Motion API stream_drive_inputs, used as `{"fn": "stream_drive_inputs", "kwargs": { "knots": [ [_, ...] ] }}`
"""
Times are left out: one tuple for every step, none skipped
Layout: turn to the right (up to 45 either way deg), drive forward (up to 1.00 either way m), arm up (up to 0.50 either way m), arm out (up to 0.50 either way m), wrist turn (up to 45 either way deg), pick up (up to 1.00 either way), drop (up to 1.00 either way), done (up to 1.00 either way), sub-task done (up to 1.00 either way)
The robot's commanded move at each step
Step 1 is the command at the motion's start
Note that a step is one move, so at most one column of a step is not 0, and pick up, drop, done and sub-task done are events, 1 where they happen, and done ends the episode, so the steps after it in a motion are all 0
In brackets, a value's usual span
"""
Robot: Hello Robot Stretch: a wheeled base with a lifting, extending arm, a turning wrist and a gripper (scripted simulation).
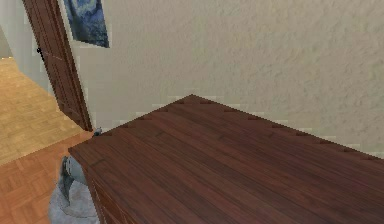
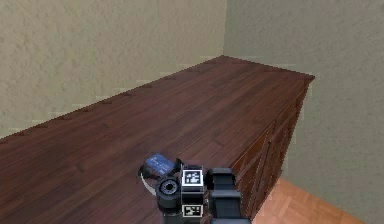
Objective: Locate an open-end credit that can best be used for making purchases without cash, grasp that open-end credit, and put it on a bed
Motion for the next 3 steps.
{"fn": "stream_drive_inputs", "kwargs": {
  "knots": [
    [0.0, 0.0, 0.1, 0.0, 0.0, 0.0, 0.0, 0.0, 0.0],
    [0.0, 0.0, 0.02, 0.0, 0.0, 0.0, 0.0, 0.0, 0.0],
    [0.0, 0.0, 0.0, 0.0, -45.0, 0.0, 0.0, 0.0, 0.0]
  ]
}}
